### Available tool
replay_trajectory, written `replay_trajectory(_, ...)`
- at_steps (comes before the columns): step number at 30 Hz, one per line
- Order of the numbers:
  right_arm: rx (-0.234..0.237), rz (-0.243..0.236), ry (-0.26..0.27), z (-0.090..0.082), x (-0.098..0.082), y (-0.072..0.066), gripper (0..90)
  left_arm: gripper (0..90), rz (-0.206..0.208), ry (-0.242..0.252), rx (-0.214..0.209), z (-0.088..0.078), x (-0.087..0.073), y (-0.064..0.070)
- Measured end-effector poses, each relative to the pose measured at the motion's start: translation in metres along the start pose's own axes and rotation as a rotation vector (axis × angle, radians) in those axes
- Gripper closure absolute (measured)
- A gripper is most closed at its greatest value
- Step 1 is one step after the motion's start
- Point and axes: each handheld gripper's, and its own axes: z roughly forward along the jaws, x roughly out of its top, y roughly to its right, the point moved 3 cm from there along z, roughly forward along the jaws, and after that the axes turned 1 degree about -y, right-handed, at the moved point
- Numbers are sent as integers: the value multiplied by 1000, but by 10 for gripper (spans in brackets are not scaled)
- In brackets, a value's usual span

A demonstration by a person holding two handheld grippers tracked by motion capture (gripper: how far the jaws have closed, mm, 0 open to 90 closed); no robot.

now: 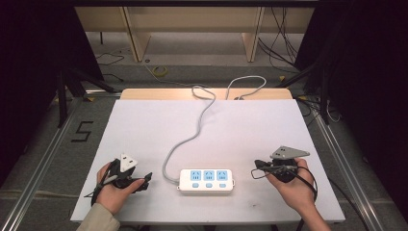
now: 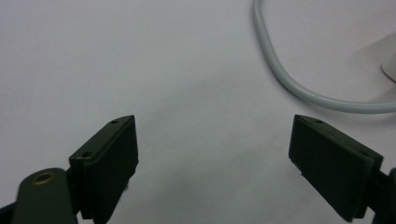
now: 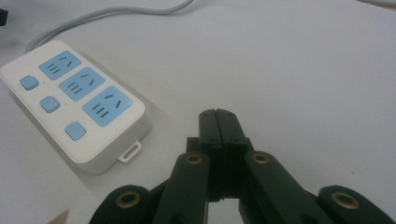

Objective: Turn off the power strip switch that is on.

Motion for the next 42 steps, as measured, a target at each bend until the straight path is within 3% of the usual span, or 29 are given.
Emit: replay_trajectory(42, 53, -38, -34, 10, 8, -19, 900, 155, 0, 1, -1, 0, 0, 1)
